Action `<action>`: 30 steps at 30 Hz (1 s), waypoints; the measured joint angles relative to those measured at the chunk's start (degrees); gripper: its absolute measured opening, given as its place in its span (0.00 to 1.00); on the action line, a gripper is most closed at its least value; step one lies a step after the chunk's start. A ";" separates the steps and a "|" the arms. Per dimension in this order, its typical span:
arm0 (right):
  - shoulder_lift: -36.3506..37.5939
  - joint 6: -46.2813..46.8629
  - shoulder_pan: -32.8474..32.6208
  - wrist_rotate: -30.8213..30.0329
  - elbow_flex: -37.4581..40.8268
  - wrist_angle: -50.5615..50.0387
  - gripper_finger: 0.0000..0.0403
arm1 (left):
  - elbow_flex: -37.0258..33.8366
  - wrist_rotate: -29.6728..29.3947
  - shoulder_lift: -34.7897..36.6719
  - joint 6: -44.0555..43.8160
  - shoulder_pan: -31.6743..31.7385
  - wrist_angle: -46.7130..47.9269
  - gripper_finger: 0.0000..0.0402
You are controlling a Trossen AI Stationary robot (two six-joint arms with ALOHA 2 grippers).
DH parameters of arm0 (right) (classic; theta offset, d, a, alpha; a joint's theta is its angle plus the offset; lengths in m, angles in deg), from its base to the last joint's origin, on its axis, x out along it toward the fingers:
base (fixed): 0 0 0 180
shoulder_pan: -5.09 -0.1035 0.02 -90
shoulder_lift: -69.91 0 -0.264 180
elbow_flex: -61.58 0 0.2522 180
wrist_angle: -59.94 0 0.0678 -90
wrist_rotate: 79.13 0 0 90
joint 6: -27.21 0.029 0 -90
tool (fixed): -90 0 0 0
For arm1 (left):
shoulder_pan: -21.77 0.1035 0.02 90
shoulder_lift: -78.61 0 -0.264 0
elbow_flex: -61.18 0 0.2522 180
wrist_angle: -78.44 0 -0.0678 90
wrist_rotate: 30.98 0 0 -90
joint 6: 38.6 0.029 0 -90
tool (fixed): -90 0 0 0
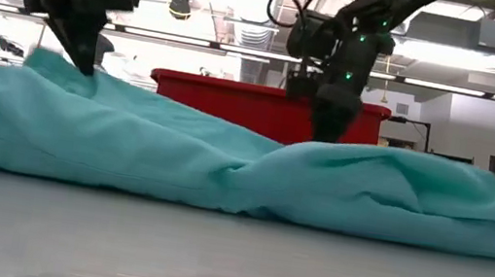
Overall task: Fold Laundry from Bin
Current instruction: Fold the light blue shorts
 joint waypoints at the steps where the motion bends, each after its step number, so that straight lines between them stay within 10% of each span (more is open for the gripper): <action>1: -0.49 0.04 0.52 -0.14 0.00 0.25 0.06 | -0.94 -0.11 0.04 0.82 0.68 -2.12 0.00; 13: -4.46 1.26 4.47 3.03 0.04 -0.69 0.12 | -7.74 -1.16 0.04 11.66 4.90 -15.99 0.05; 24: -3.58 0.59 8.64 4.80 -1.16 -1.95 0.52 | -7.29 -0.76 0.04 16.05 9.70 -17.00 0.40; 30: 0.30 -0.62 9.48 10.96 -1.49 -2.09 0.63 | -2.85 3.08 4.41 17.79 9.42 -21.46 0.44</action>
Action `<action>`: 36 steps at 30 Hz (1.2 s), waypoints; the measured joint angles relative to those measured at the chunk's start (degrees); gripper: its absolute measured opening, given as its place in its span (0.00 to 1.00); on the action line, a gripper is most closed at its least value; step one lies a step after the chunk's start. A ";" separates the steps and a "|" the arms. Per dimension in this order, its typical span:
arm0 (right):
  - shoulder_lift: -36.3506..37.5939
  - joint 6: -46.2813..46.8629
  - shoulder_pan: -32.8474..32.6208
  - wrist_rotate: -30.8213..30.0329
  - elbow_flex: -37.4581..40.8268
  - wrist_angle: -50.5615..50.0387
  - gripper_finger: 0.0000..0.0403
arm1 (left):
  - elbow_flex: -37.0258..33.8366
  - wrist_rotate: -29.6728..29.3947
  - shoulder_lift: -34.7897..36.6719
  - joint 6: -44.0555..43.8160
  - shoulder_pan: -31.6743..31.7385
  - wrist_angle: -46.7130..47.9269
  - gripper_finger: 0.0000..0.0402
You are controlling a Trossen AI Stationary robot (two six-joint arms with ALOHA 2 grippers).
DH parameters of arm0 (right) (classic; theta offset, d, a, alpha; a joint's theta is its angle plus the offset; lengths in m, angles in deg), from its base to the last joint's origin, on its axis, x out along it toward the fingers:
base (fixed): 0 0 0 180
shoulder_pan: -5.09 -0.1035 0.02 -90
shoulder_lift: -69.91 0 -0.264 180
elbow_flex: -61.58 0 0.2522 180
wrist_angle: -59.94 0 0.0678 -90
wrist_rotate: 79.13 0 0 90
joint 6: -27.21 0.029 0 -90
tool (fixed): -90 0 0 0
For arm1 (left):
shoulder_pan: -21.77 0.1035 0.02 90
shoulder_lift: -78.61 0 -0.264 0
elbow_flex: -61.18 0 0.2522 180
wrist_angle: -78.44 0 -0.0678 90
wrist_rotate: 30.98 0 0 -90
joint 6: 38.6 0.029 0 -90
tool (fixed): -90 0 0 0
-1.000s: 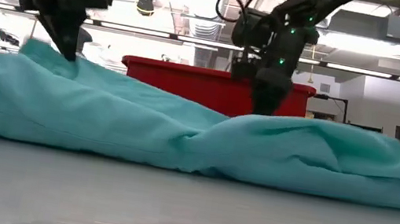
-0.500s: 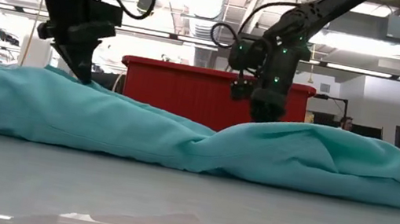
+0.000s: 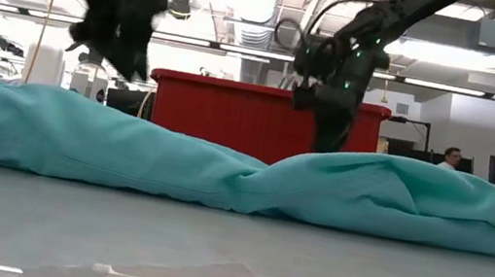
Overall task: Fold Laundry from Bin
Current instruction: Fold the light blue shorts
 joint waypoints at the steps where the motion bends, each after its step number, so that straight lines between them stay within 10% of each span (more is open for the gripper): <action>1: 0.86 -0.49 -0.06 0.14 -0.02 0.06 0.63 | 0.97 -0.01 1.29 0.28 -0.46 0.34 0.44; 8: 7.82 0.72 -0.32 0.17 -0.02 0.46 0.63 | 1.74 1.66 10.04 -16.99 -10.51 1.74 0.44; 21: 10.50 3.53 -5.89 0.11 0.35 -0.03 0.63 | 2.62 -2.72 0.30 -70.92 -36.52 14.53 0.44; 36: 10.48 2.39 -27.11 -8.61 1.31 5.42 0.63 | 15.19 -3.07 -18.20 -22.46 -37.93 13.57 0.44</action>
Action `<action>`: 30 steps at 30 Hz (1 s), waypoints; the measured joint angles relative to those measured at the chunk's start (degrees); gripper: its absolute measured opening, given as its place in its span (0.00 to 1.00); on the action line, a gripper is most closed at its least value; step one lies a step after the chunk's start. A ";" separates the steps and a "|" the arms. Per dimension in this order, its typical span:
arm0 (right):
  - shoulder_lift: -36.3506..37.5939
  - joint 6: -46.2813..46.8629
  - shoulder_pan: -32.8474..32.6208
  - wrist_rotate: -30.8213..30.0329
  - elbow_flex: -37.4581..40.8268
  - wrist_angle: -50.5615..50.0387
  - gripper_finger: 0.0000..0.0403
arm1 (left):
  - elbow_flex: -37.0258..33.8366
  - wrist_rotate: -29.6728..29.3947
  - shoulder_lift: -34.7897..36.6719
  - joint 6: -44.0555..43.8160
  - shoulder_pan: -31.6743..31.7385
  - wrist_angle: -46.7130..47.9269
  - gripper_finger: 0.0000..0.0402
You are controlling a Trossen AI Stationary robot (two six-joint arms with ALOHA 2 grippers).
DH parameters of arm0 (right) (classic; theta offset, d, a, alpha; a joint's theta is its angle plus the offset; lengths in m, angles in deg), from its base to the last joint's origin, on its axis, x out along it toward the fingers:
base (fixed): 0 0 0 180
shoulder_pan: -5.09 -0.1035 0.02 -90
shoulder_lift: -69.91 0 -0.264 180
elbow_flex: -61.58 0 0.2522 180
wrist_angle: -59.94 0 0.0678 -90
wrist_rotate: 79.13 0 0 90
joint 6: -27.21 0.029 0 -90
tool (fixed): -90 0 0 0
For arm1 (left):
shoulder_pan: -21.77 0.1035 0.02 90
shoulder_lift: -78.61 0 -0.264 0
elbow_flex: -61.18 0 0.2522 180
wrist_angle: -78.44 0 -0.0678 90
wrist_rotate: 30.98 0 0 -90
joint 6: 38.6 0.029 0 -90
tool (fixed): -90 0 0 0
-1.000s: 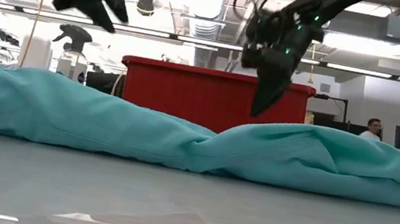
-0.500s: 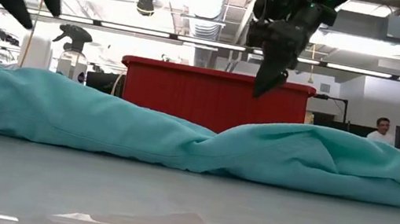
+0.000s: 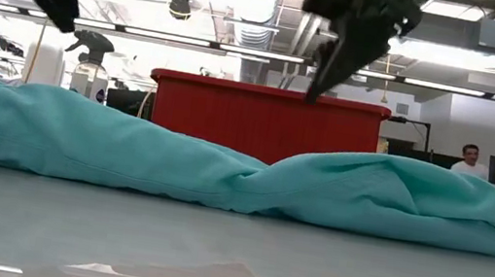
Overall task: Fold Laundry from Bin
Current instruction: Fold the light blue shorts
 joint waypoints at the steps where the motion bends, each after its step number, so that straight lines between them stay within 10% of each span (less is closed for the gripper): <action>1: 0.00 1.43 -1.92 -2.14 0.00 1.99 0.63 | 0.13 0.09 -0.07 2.14 -0.66 -0.74 0.44; 11: -6.06 10.33 -15.42 -23.09 -2.54 23.19 0.63 | -0.34 -14.09 3.64 -21.87 -17.21 6.26 0.44; 30: -42.70 10.23 -17.17 -29.90 -46.15 11.88 0.63 | -10.07 -14.46 3.56 -46.58 -25.26 7.33 0.44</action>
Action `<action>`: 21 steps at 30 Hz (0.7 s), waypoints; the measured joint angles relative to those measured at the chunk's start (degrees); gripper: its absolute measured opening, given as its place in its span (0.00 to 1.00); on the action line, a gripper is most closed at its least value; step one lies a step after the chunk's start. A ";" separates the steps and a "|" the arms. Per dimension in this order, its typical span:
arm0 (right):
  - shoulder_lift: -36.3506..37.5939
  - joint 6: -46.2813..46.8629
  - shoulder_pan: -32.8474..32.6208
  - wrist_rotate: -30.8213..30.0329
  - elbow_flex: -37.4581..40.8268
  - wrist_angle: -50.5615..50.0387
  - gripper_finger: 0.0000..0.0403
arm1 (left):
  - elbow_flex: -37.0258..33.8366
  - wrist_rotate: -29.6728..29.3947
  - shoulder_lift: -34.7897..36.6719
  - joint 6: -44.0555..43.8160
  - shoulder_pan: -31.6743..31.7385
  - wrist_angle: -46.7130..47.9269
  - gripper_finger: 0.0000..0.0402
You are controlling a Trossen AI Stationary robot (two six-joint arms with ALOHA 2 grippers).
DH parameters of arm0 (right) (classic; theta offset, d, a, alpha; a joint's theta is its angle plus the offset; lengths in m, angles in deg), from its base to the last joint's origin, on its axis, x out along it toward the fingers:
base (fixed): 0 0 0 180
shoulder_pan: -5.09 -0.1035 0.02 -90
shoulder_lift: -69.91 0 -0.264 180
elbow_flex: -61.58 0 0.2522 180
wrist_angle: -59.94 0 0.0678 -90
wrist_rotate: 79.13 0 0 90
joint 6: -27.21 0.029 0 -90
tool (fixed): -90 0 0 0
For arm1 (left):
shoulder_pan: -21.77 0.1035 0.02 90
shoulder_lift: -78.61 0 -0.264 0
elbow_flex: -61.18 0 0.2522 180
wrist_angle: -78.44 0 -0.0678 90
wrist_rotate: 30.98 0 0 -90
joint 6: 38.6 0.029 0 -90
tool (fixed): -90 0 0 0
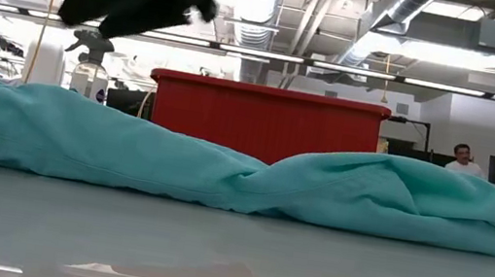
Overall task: Fold Laundry from Bin
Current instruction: Fold the light blue shorts
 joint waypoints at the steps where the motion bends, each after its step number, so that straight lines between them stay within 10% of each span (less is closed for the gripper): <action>1: -2.14 -0.85 0.03 -0.17 -3.02 -0.24 0.63 | -0.02 -0.14 0.00 -0.13 -0.03 -0.08 0.44; 6: -10.53 -2.42 0.01 -2.17 -15.27 -3.13 0.63 | -0.02 -0.48 0.00 1.00 -0.11 -0.01 0.44; 21: -16.41 -10.26 1.39 -3.33 -13.67 5.58 0.63 | -0.02 -3.17 0.00 1.84 -0.03 0.55 0.44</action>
